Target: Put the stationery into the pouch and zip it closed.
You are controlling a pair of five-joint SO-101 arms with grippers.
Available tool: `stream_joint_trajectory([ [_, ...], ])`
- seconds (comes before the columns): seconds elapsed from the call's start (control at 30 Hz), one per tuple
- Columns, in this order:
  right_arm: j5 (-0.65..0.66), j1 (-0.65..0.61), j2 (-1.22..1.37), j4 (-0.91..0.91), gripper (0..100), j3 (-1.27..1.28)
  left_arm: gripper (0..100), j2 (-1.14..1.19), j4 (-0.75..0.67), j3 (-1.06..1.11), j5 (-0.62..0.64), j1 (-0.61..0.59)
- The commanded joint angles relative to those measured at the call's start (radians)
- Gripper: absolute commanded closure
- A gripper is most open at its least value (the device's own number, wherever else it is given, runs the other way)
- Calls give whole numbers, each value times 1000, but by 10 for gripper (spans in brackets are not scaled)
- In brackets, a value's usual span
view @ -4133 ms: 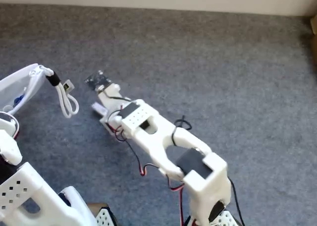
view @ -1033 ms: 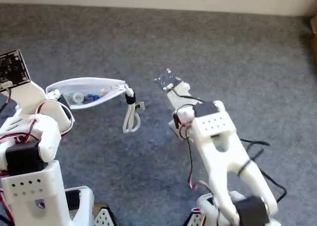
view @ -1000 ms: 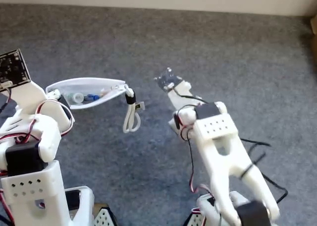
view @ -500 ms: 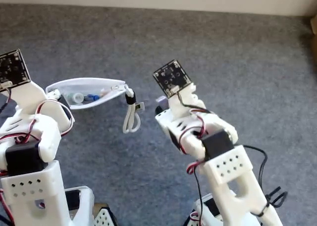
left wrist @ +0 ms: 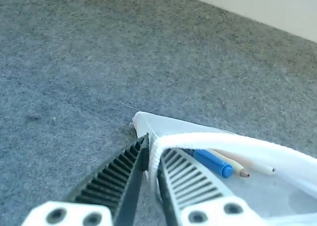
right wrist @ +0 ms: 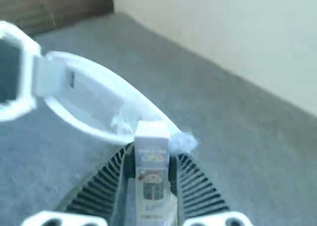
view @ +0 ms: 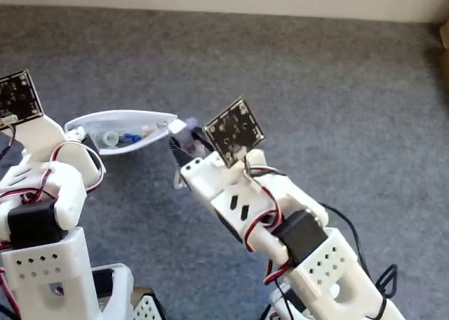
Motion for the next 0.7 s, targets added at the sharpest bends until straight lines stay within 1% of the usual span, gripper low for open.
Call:
stream_joint_trajectory([
  [0.0,-12,-58,-22,-125,995,-10,992,-27,-12,-18,-2,-15],
  [0.2,-12,-143,-21,-320,995,-1,993,-27,-11,-18,-2,-15],
  [0.33,-12,-186,-19,-549,995,93,993,-27,-11,-18,-2,-15],
  [0.5,-11,-200,-15,-871,995,245,993,-27,-9,-18,-2,-15],
  [0.57,-11,-196,19,-944,995,280,993,-27,-8,-18,-2,-15],
  [0.67,-11,-165,114,-1006,995,291,993,-27,-8,-18,-2,-15],
])
